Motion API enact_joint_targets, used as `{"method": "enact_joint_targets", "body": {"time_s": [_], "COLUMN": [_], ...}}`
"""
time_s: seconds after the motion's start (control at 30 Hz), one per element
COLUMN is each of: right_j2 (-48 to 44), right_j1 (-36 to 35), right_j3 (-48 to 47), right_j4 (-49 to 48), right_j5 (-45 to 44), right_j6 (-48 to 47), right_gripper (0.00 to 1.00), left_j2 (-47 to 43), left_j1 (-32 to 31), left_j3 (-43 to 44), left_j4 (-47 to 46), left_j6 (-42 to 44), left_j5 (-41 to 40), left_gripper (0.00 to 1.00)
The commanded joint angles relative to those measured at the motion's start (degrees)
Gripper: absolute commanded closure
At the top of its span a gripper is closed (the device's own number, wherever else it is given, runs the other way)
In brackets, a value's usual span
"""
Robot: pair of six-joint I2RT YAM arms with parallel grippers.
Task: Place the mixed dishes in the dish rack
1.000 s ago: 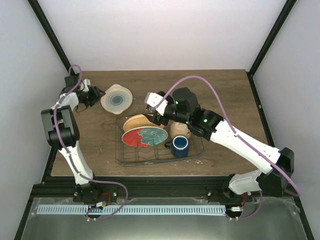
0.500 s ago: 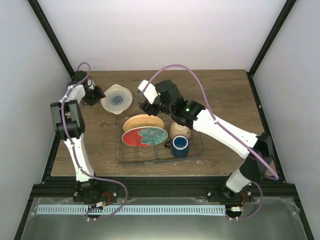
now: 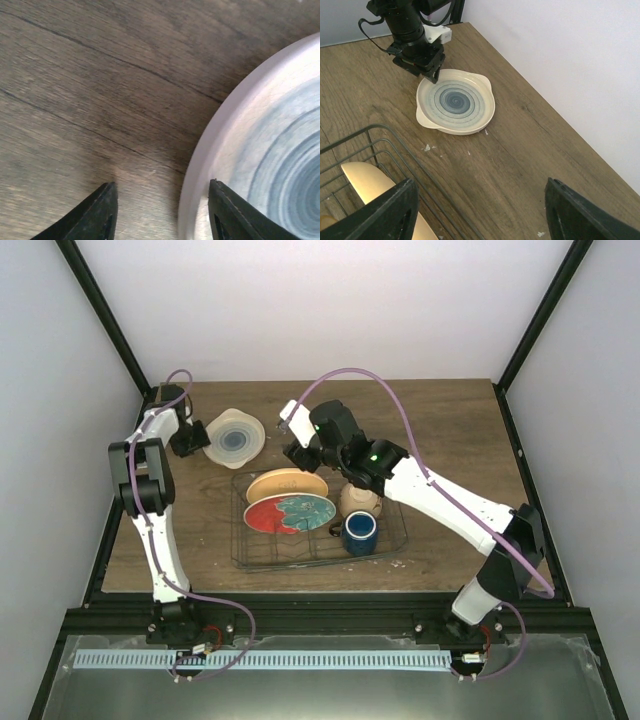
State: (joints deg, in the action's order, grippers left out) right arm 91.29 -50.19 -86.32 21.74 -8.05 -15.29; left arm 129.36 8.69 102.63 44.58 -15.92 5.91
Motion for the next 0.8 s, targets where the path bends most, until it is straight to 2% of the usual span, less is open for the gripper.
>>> {"method": "enact_joint_targets", "body": {"time_s": [0.0, 0.27, 0.63, 0.7, 0.77], "right_j2": [0.5, 0.9, 1.6, 3.0, 5.8], "right_j1": [0.5, 1.4, 6.6, 9.7, 14.1], "right_j3": [-2.6, -2.3, -2.0, -2.7, -4.5], "right_j4": [1.0, 1.0, 1.5, 2.0, 2.9], "right_j5": [-0.8, 0.2, 5.9, 9.2, 16.1], "right_j6": [1.2, 2.4, 8.9, 11.9, 17.3], "right_gripper": [0.34, 0.36, 0.38, 0.39, 0.39], "left_j2": [0.6, 1.7, 0.7, 0.0, -0.7], "left_j1": [-0.3, -0.9, -1.1, -0.9, -0.7], "left_j3": [-1.1, -3.4, -5.3, -5.9, -6.3], "left_j4": [1.3, -1.2, -4.9, -5.9, -7.3], "left_j6": [1.5, 1.2, 0.8, 0.3, -0.2], "left_j5": [-3.1, 1.7, 9.1, 12.0, 15.5], "left_gripper": [0.56, 0.99, 1.00, 1.00, 1.00]}}
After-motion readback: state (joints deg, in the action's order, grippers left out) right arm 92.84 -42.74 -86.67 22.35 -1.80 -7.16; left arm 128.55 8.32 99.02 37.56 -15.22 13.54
